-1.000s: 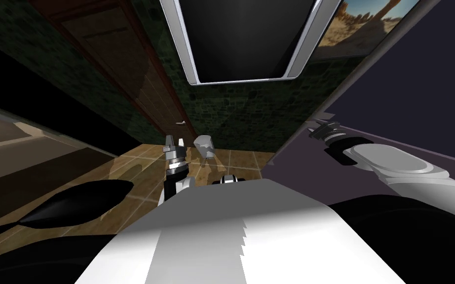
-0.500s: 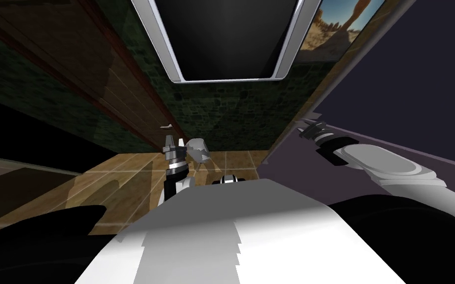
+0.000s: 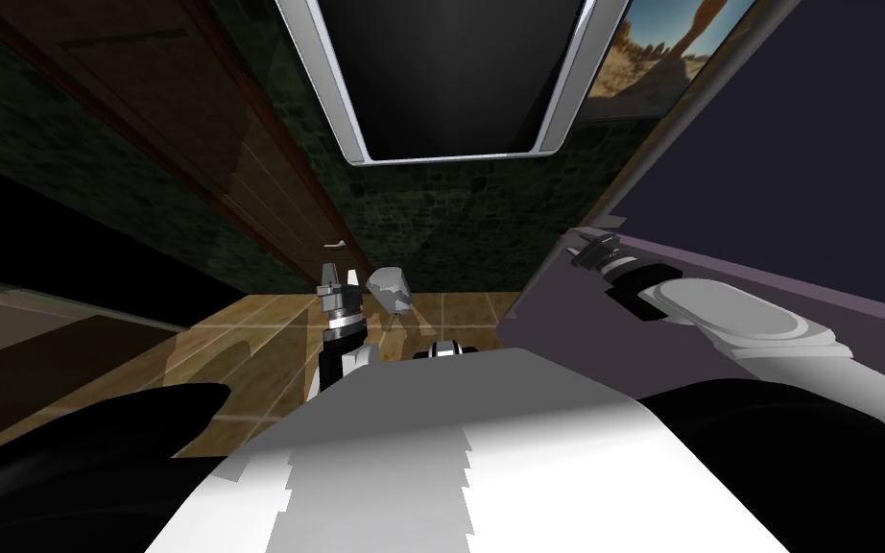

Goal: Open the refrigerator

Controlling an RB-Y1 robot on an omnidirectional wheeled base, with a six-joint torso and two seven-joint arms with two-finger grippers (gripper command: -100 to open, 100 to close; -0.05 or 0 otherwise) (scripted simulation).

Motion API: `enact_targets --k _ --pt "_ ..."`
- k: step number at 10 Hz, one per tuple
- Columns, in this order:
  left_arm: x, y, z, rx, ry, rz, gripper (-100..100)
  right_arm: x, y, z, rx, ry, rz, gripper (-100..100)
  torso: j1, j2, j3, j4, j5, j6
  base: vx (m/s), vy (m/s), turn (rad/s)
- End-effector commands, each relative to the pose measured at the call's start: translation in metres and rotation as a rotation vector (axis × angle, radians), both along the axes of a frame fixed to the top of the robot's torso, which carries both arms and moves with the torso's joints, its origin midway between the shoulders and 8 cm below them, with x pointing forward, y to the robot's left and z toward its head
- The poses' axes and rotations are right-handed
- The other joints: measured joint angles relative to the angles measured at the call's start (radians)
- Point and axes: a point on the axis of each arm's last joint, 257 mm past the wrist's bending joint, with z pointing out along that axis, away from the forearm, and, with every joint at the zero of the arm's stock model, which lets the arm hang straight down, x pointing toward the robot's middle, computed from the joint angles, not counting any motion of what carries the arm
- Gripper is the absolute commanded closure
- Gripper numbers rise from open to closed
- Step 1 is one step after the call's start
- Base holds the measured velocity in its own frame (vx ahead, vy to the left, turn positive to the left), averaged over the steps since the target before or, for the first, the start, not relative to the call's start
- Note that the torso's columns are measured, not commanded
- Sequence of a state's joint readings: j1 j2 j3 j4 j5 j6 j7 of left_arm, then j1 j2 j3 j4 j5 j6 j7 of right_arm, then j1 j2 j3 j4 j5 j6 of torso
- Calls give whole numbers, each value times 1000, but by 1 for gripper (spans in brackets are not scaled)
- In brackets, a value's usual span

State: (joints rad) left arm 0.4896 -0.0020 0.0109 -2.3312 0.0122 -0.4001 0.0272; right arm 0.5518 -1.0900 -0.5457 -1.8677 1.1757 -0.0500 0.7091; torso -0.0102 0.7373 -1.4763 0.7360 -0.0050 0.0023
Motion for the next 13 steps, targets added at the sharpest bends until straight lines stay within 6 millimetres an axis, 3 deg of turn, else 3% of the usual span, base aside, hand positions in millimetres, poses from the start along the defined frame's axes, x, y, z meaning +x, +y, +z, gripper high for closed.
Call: enact_targets --k 1,6,7,10,11,13 --pt "0 0 0 0 0 0 0 3 29 -5 9 9 62 100 4 0 1 0 -1 -3 -130 87 94" --pt "0 0 0 0 0 0 0 7 100 -6 19 17 208 100 4 -2 -1 -2 -1 -2 -125 73 94" --pt "0 0 0 0 0 0 0 8 91 -1 10 1 187 100 4 -5 -2 -3 -1 -3 -63 52 36" --pt "0 0 0 0 0 0 0 3 148 -8 11 19 304 100 6 -4 -2 -3 -1 -5 -91 32 33" --pt "0 0 0 0 0 0 0 3 149 -8 11 19 304 100 6 -4 -2 -4 0 -6 -103 49 48" --pt "0 0 0 0 0 0 0 -3 183 -10 12 27 376 100 4 -6 -3 -3 0 -2 -106 45 30"
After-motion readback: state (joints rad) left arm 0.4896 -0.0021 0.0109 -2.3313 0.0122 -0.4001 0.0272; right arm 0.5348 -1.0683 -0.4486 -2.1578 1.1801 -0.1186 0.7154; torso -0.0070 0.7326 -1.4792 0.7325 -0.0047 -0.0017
